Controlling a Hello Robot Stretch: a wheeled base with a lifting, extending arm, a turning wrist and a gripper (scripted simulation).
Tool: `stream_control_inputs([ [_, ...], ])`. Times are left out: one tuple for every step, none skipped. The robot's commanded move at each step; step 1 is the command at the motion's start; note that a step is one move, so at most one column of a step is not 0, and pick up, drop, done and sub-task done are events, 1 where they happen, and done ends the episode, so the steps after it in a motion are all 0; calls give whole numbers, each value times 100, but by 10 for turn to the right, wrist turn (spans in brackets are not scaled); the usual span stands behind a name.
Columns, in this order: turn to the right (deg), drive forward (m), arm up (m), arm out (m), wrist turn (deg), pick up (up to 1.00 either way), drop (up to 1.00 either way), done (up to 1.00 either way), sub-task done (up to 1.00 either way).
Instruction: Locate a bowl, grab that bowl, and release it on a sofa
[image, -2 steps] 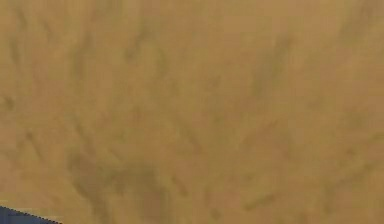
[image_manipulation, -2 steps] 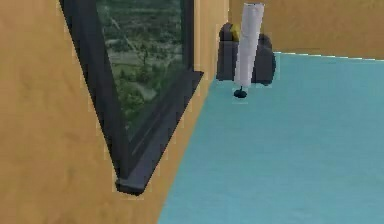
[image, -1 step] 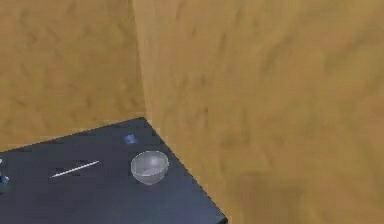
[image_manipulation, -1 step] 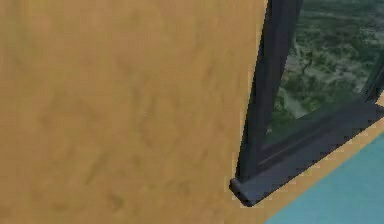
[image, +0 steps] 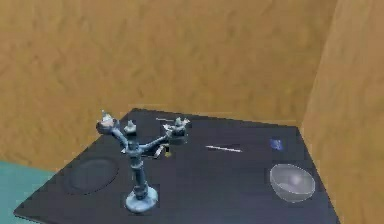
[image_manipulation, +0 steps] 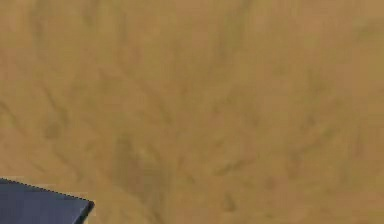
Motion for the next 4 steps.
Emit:
stream_control_inputs([
  [-450,0,0,0,0,0,0,0,0],
  [-120,0,0,0,0,0,0,0,0],
  [0,0,50,0,0,0,0,0,0],
  [0,0,38,0,0,0,0,0,0],
])
